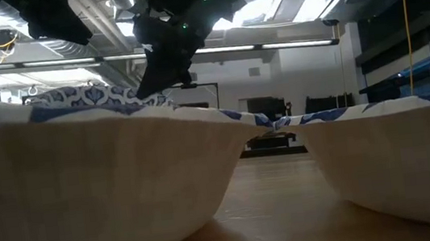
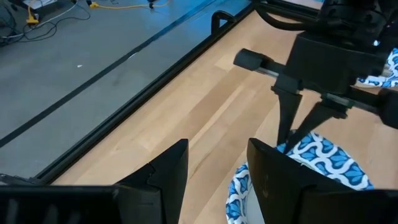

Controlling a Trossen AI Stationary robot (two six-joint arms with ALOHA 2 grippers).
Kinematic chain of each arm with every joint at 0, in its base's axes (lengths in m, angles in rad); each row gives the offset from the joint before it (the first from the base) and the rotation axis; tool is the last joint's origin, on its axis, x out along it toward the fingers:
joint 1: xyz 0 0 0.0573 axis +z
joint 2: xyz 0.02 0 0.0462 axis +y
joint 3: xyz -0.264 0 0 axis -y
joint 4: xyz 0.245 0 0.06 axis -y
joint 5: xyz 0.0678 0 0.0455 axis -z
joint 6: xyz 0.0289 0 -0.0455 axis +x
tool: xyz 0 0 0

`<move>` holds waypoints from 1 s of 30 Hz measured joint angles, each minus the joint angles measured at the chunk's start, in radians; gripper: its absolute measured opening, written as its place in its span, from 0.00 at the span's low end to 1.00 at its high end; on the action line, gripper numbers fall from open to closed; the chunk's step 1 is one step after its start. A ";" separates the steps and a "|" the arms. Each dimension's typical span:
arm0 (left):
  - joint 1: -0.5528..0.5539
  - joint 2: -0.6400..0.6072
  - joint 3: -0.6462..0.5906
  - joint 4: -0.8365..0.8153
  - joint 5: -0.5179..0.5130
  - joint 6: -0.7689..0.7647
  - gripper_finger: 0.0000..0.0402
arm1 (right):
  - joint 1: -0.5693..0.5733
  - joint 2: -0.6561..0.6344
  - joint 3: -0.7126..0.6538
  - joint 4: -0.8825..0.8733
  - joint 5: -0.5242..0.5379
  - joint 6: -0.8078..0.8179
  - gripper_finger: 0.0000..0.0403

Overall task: Nest bowls inside each other
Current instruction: Stack the white bowl on the white bowl

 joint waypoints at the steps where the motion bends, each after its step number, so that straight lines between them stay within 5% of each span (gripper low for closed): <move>1: 0.000 0.000 0.000 0.000 0.000 0.000 0.40 | 0.000 0.000 0.000 -0.005 0.000 -0.001 0.10; 14: 0.000 0.000 0.000 0.000 0.000 0.000 0.40 | -0.005 -0.026 -0.003 -0.048 0.079 -0.034 0.40; 24: 0.000 0.000 0.000 -0.015 0.000 0.000 0.40 | -0.005 -0.163 -0.003 -0.368 0.072 -0.079 0.43; 30: 0.000 0.000 0.000 -0.019 0.000 0.000 0.40 | -0.005 -0.235 -0.064 -0.397 0.072 -0.081 0.43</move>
